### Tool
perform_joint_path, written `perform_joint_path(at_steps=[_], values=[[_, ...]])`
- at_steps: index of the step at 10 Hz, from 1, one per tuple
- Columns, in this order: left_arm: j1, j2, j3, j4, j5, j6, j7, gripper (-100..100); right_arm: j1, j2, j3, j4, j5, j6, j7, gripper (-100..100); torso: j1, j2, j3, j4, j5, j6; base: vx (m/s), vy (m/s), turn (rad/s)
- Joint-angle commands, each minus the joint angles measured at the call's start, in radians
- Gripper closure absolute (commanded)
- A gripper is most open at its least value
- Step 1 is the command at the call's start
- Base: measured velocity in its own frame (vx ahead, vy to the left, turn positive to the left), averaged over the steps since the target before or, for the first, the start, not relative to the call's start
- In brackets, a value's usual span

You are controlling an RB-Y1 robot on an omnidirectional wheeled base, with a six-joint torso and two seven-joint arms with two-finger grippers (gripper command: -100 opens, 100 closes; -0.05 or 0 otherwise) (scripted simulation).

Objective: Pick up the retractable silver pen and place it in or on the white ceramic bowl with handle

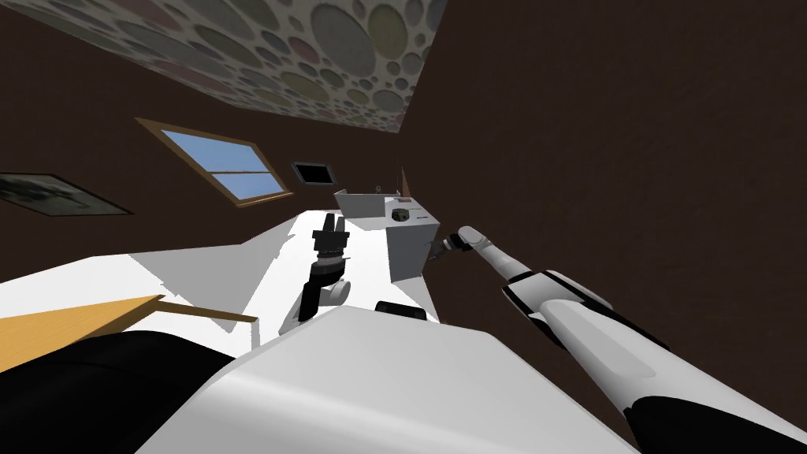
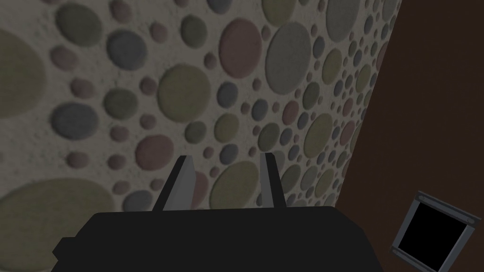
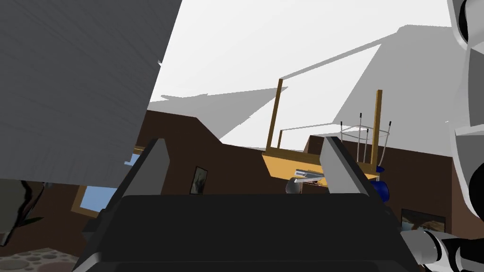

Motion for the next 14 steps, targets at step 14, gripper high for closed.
perform_joint_path(at_steps=[14], values=[[0.0, 0.0, 0.0, 0.0, 0.0, 0.0, 0.0, 0, -0.368, -0.19, 0.131, 0.247, 0.346, -0.22, -0.008, -100, 0.001, -0.005, -0.003, -0.002, 0.0, 0.0, 0.106, 0.041, 0.114]])
